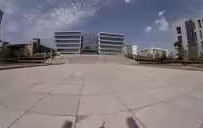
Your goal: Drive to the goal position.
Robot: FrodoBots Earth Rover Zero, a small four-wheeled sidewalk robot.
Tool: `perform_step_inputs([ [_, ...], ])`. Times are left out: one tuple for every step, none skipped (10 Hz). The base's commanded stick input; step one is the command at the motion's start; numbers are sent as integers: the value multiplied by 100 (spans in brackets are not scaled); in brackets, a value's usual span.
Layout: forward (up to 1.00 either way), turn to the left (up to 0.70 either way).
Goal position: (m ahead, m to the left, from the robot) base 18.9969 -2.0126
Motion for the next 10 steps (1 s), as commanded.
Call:
perform_step_inputs([
  [70, 0],
  [70, 0],
  [70, 10],
  [70, 31],
  [70, 34],
  [70, 35],
  [70, 16],
  [70, 0],
  [70, 0],
  [70, 0],
])
